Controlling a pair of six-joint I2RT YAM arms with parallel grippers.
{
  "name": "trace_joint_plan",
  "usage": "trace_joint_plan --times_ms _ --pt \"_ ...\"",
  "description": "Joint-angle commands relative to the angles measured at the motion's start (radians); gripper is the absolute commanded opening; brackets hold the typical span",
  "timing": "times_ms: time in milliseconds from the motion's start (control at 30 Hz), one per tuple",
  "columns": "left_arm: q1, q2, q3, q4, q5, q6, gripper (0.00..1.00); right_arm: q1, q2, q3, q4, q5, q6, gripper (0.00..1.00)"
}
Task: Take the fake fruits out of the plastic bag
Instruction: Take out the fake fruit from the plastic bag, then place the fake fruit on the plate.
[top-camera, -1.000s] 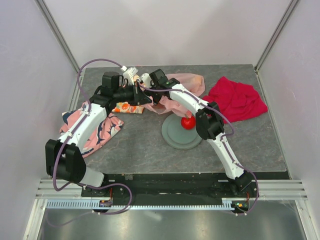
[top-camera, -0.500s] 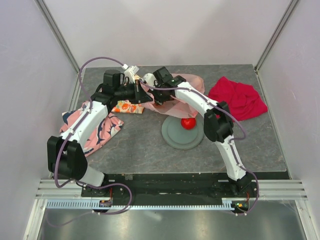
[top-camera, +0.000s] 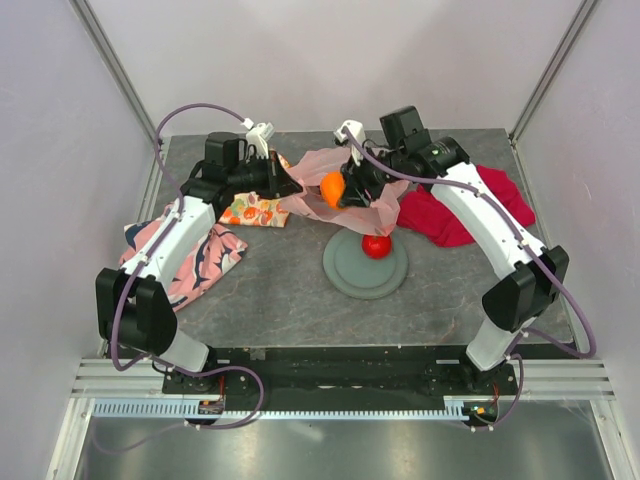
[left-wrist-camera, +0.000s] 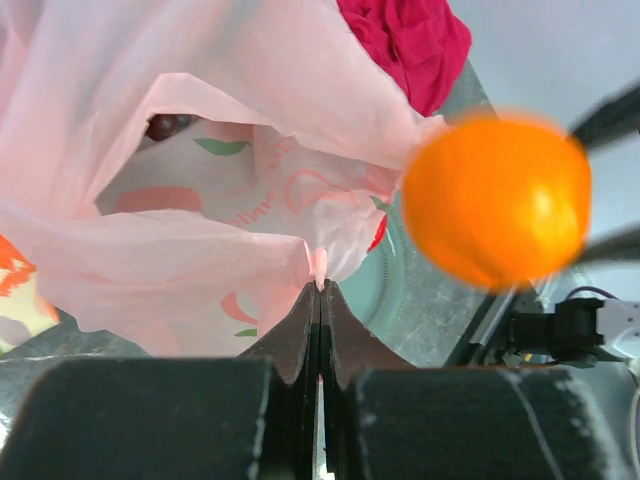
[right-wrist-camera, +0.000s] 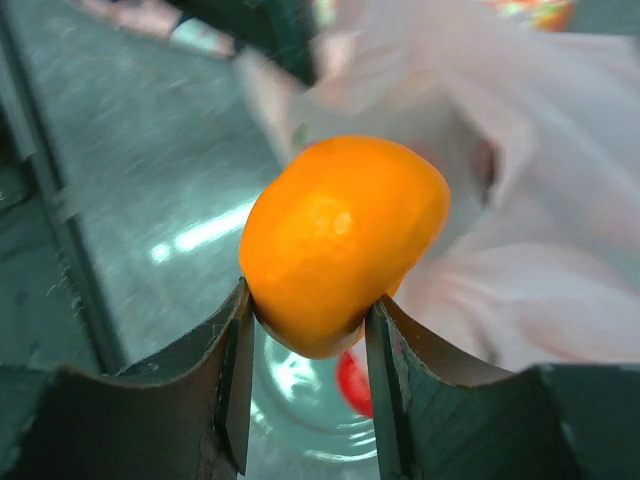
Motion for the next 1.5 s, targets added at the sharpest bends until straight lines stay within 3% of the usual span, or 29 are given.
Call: trace_joint_plan --times_ms 0,100,167,300,333,467,667,1067,1167,1200,1267,1300,1400,1467 --pt "0.016 0.006 0.071 0.026 -0.028 0.085 0.02 0.013 -0.015 -0.023 -0.26 -0.316 -0.171 0.34" --pt "0.023 0.009 0.101 0.01 -0.032 0.105 0.02 0.052 0.022 -0.033 -0.424 -0.3 -0.311 0.31" --pt "0.026 0.0 0.108 0.005 -0.035 0.113 0.02 0.08 0.01 -0.082 -0.412 -0.213 -0.315 0.3" --pt "0.028 -0.035 0.093 0.011 -0.047 0.124 0.02 0.219 -0.111 -0.31 -0.166 0.086 -0.276 0.29" --pt "0.028 -0.052 0.081 0.016 -0.05 0.124 0.02 0.252 -0.131 -0.352 -0.116 0.229 -0.272 0.29" --pt "0.028 -0.08 0.065 0.025 -0.052 0.119 0.02 0.379 -0.124 -0.481 0.04 0.544 -0.252 0.28" --pt "0.028 -0.11 0.061 0.014 -0.048 0.131 0.02 0.393 0.002 -0.443 0.14 0.72 -0.235 0.27" --pt "0.028 -0.121 0.045 0.02 -0.041 0.119 0.02 0.398 0.178 -0.386 0.191 0.904 -0.278 0.3" --pt "0.028 -0.118 0.039 0.029 -0.036 0.111 0.02 0.399 0.191 -0.386 0.185 0.936 -0.284 0.48" --pt "0.028 -0.118 0.035 0.034 -0.035 0.11 0.02 0.399 0.188 -0.385 0.176 0.924 -0.285 0.58" --pt "0.028 -0.113 0.032 0.042 -0.027 0.105 0.02 0.401 0.157 -0.38 0.151 0.863 -0.287 0.66" --pt "0.028 -0.113 0.028 0.045 -0.025 0.102 0.02 0.399 0.143 -0.374 0.14 0.834 -0.276 0.85" --pt "0.028 -0.104 0.022 0.055 -0.013 0.094 0.02 0.401 0.109 -0.322 0.075 0.742 -0.241 0.95" --pt "0.029 -0.098 0.022 0.06 -0.004 0.088 0.02 0.401 0.109 -0.226 -0.031 0.688 -0.221 0.96"
